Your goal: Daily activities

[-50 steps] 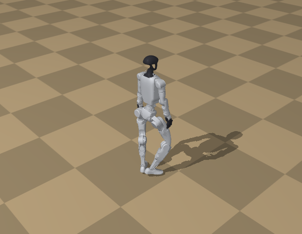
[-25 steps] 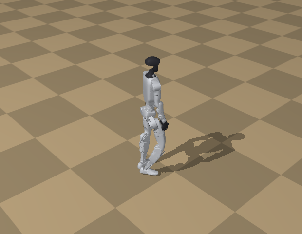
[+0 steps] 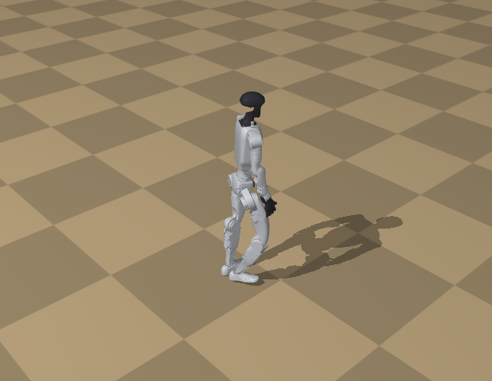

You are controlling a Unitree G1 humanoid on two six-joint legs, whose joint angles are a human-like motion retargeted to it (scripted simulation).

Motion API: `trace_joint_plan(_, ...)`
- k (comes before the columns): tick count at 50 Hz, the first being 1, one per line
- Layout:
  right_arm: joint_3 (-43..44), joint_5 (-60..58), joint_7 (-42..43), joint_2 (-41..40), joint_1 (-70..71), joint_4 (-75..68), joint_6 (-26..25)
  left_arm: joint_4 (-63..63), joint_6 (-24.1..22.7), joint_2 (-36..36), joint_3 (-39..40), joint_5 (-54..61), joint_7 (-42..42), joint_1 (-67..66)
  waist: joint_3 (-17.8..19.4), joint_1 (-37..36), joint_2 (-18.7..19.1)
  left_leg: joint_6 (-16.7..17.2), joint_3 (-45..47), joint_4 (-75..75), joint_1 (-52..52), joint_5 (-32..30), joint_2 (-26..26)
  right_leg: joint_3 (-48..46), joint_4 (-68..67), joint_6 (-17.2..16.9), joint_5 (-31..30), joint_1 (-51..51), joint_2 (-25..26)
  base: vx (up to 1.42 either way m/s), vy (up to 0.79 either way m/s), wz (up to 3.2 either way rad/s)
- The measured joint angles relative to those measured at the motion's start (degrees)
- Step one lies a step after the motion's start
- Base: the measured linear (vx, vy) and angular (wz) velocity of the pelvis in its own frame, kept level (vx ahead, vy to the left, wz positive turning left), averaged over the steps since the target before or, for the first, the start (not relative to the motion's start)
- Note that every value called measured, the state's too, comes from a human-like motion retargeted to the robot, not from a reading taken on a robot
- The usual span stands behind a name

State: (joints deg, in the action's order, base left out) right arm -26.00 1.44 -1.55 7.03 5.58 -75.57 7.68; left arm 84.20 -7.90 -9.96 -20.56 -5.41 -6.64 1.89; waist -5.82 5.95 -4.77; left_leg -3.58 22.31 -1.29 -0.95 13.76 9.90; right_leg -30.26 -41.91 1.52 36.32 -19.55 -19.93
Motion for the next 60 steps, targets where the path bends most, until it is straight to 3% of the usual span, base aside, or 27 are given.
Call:
trace_joint_plan(19,-4.0,-7.3,14.7,0.6,-0.1,2.1,2.8,-3.4,-1.5,-0.3,-6.5,-8.5,12.3,3.0,1.3,-0.7,-1.1,-0.1,1.5,1.4,7.7,2.4,-0.5,4.3,1.5,-0.6,2.7,6.5,2.4,0.03,-0.04,-0.49)
trace_joint_plan(28,-5.1,-9.2,20.6,1.2,-1.2,4.1,3.8,-10.8,-3.2,1.1,-11.1,-9.7,19.0,9.2,3.7,-1.5,-1.4,-0.7,2.7,9.2,8.3,6.7,-2.4,7.6,4.9,-1.6,3.3,10.0,5.0,-0.02,-0.05,-0.68)
trace_joint_plan(33,-5.6,-10.2,22.2,2.7,-0.8,4.7,4.2,-16.1,-4.3,1.3,-12.4,-8.1,22.4,13.5,6.7,-2.7,0.3,-1.4,1.6,26.5,2.6,12.3,-8.2,9.5,9.4,-1.5,1.7,12.7,9.6,-0.02,-0.08,-0.88)
trace_joint_plan(37,-6.2,-11.1,23.3,3.7,0.1,4.8,4.2,-18.0,-4.6,1.2,-12.0,-5.6,25.1,14.2,10.4,-4.8,4.7,0.6,-8.2,48.5,-6.4,15.4,-15.2,12.1,12.3,-0.7,-0.6,14.5,17.5,-0.05,-0.09,-1.39)
trace_joint_plan(42,-6.9,-12.6,25.3,5.3,2.3,4.3,4.0,-15.4,-3.5,2.0,-10.9,-3.2,27.8,13.4,12.9,-7.9,11.4,1.5,-20.5,63.7,-16.4,23.4,-17.8,16.2,17.8,0.0,-4.9,15.1,28.1,-0.03,-0.04,-1.60)
trace_joint_plan(46,-7.3,-14.2,26.6,6.3,4.6,3.7,4.0,-9.0,-2.0,3.1,-10.0,-3.4,28.4,10.7,12.8,-9.5,13.0,1.9,-24.8,60.3,-19.4,24.2,-16.4,19.7,25.3,-1.1,-10.1,16.6,31.2,0.00,0.00,-1.50)
trace_joint_plan(53,-8.5,-16.1,28.1,6.1,6.4,2.9,4.2,-3.0,-0.4,3.7,-10.6,-6.5,27.1,2.2,12.0,-9.0,10.6,2.6,-27.3,45.5,-17.0,20.2,-11.5,22.3,25.1,-3.9,-11.6,14.9,28.9,0.00,0.02,-1.09)
trace_joint_plan(58,-9.9,-17.5,29.6,5.2,5.3,2.6,4.1,-4.4,-1.0,3.7,-12.6,-8.2,26.5,-1.7,11.7,-8.1,10.3,2.5,-25.5,42.9,-15.5,20.3,-12.1,21.8,22.8,-4.5,-10.9,13.8,28.1,0.02,0.03,-0.57)
trace_joint_plan(60,-10.3,-18.2,30.4,4.5,5.0,2.6,4.1,-6.1,-1.3,2.9,-13.8,-8.8,25.9,-2.8,10.5,-7.5,8.0,2.1,-24.2,35.4,-12.6,17.2,-9.9,21.4,23.6,-5.0,-11.0,13.7,25.3,0.07,0.01,-0.20)
